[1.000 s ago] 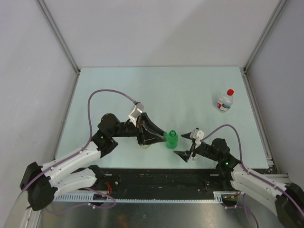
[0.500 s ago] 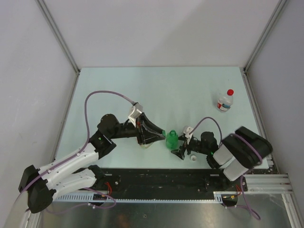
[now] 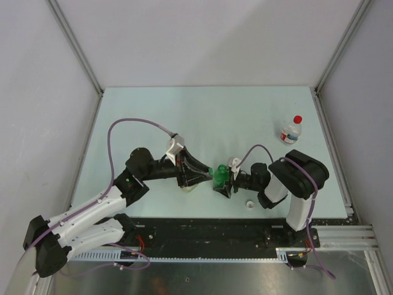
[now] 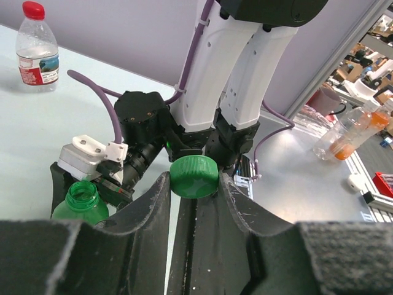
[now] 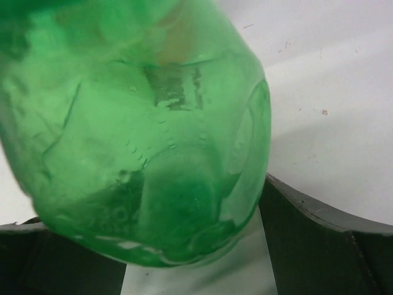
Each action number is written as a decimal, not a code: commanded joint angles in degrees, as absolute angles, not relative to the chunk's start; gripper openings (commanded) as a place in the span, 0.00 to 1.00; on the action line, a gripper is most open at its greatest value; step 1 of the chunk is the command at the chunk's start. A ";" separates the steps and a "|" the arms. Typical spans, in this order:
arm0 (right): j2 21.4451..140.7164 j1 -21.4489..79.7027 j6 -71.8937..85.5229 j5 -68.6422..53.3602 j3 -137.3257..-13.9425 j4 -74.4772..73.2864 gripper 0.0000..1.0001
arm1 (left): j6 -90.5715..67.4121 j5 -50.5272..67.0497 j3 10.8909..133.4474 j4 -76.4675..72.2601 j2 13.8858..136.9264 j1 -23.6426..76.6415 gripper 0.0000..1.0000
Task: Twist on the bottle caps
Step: Screw the bottle cap onto the plastic bottle.
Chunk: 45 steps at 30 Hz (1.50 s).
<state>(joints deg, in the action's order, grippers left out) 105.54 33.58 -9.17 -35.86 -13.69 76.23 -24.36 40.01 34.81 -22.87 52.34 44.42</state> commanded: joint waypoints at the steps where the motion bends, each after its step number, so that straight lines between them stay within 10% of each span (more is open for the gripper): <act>1: 107.66 34.11 -11.06 -37.83 -14.47 91.45 0.76 | -22.06 38.65 35.98 -22.80 51.68 43.95 0.10; 10: 100.14 34.62 -6.39 -38.74 -10.53 91.16 0.45 | -20.38 31.83 38.43 -18.45 52.33 43.97 0.10; 45: 57.75 49.67 -2.07 -8.24 -26.28 21.01 0.36 | -17.08 -24.16 55.74 -5.63 71.18 61.21 0.04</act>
<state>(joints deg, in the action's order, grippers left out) 59.53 48.90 -3.18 -10.07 -22.11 24.62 -19.46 -20.01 55.09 -5.63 69.87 60.40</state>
